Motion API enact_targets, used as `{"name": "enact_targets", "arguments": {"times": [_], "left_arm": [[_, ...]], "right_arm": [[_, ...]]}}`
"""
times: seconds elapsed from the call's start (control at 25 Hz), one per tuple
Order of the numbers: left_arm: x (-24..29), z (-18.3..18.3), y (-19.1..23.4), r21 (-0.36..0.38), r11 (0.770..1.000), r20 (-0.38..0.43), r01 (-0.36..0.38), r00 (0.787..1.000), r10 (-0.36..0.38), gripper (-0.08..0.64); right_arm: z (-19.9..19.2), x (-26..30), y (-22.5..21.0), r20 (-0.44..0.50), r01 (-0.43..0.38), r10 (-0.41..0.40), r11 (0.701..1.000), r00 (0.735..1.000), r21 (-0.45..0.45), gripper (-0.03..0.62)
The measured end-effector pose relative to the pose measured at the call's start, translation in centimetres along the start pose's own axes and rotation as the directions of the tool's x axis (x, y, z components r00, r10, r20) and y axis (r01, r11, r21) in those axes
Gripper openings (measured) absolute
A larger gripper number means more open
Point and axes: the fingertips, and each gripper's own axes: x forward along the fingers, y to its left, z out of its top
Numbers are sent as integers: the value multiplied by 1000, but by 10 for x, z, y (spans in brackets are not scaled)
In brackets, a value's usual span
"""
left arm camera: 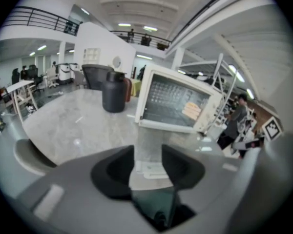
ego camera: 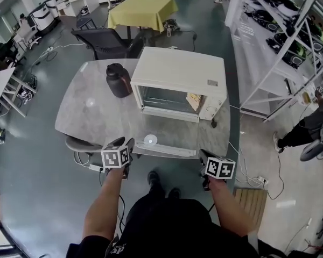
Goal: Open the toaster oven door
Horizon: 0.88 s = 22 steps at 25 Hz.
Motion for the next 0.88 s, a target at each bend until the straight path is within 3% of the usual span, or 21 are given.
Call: {"name": "enact_targets", "arguments": {"times": [0.16, 0.44, 0.64, 0.88], "left_arm": [[-31, 27, -11, 5, 1000, 103, 11, 995, -11, 172], [-70, 81, -23, 87, 995, 227, 40, 972, -59, 130], [-81, 121, -16, 121, 988, 313, 95, 941, -129, 110], [-97, 162, 25, 168, 977, 361, 132, 914, -185, 75]], "right_arm": [[31, -16, 16, 88, -51, 53, 998, 995, -25, -6], [85, -44, 53, 225, -87, 105, 992, 969, -86, -6], [104, -50, 83, 289, -46, 92, 985, 953, -163, -7], [134, -31, 143, 367, -18, 97, 977, 925, -213, -8]]}}
